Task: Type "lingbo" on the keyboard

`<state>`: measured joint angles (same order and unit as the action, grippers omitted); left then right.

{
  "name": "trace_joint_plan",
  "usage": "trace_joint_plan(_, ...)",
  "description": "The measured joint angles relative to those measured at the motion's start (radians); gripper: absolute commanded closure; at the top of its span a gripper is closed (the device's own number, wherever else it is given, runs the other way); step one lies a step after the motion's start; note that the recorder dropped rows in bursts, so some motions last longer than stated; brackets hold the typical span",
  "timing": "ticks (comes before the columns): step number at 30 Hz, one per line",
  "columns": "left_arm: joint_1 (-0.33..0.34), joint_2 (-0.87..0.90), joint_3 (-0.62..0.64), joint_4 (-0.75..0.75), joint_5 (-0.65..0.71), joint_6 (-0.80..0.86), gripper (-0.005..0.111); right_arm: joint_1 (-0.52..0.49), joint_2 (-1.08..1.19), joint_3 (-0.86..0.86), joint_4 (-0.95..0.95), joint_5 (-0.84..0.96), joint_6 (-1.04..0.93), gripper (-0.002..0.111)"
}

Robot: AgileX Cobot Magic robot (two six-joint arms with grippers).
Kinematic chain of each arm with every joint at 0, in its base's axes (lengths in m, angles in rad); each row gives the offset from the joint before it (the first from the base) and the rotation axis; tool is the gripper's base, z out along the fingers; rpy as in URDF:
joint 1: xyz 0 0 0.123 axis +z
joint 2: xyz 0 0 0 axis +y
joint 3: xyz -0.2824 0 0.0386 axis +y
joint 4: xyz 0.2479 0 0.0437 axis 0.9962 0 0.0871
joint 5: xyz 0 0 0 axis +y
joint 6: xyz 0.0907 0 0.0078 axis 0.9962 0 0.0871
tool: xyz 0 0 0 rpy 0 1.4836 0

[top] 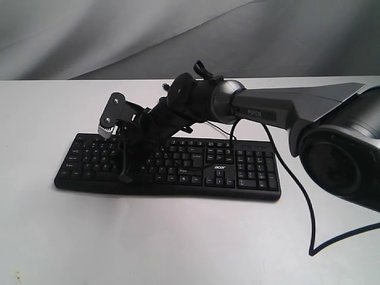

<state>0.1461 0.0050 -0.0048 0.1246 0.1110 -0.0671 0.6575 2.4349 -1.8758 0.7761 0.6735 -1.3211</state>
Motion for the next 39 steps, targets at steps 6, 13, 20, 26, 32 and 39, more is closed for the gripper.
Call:
trace_joint_plan(6, 0.000, 0.000, 0.000, 0.000, 0.000, 0.000, 0.106, 0.000, 0.000, 0.000, -0.055, 0.045, 0.042, 0.108)
trace_joint_plan(13, 0.000, 0.000, 0.000, 0.000, 0.000, 0.000, 0.106, 0.000, 0.000, 0.000, -0.057, 0.045, 0.046, 0.108)
trace_joint_plan(20, 0.000, 0.000, 0.000, 0.000, 0.000, 0.000, 0.106, 0.000, 0.000, 0.000, -0.057, 0.045, 0.046, 0.108)
trace_joint_plan(26, 0.000, 0.000, 0.000, 0.000, 0.000, 0.000, 0.106, 0.000, 0.009, -0.006, -0.048, 0.045, 0.046, 0.108)
trace_joint_plan(32, 0.000, 0.000, 0.000, 0.000, 0.000, 0.000, 0.106, 0.000, -0.050, -0.004, -0.130, 0.038, 0.073, 0.108)
trace_joint_plan(39, 0.000, 0.000, 0.000, 0.000, 0.000, 0.000, 0.106, -0.039, -0.108, 0.000, -0.189, 0.051, 0.137, 0.108)
